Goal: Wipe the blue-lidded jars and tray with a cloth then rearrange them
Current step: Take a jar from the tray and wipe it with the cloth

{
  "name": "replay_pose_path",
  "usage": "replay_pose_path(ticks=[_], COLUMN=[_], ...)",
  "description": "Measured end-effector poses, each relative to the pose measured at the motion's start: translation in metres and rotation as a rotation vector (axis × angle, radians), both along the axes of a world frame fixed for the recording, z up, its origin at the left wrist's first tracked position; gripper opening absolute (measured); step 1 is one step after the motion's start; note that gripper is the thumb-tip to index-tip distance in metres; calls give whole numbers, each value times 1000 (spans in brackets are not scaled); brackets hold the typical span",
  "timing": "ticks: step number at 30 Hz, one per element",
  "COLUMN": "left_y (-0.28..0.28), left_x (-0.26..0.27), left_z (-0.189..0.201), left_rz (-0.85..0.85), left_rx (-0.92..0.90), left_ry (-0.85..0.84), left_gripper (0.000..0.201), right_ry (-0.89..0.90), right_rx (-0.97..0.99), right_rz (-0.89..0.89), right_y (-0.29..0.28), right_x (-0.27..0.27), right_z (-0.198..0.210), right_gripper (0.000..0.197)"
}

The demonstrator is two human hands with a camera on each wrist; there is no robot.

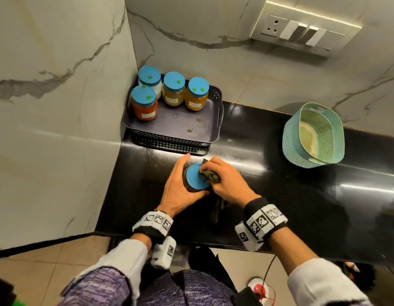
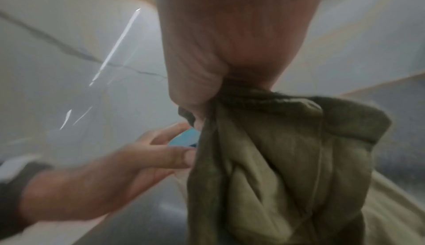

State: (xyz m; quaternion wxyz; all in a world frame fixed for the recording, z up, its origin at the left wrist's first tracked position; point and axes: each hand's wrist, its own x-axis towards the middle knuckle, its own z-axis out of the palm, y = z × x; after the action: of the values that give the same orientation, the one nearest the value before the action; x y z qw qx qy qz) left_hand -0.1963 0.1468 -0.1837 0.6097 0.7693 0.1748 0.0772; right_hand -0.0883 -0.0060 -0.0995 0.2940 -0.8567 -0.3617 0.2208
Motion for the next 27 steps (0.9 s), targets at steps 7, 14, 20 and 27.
replay_pose_path(ticks=[7, 14, 20, 27], left_y=[21, 14, 7, 4], left_x=[38, 29, 32, 34], left_z=[21, 1, -3, -2], left_rz=[-391, -264, -92, -65], left_rx=[62, 93, 72, 96], left_ry=[-44, -65, -31, 17], left_gripper=[92, 82, 75, 77], right_ry=[-52, -2, -64, 279], right_rx=[-117, -84, -72, 266], right_rz=[165, -49, -271, -578], right_y=[19, 32, 37, 1], right_x=[18, -32, -15, -35], right_z=[10, 2, -3, -20], right_gripper=[36, 27, 26, 12])
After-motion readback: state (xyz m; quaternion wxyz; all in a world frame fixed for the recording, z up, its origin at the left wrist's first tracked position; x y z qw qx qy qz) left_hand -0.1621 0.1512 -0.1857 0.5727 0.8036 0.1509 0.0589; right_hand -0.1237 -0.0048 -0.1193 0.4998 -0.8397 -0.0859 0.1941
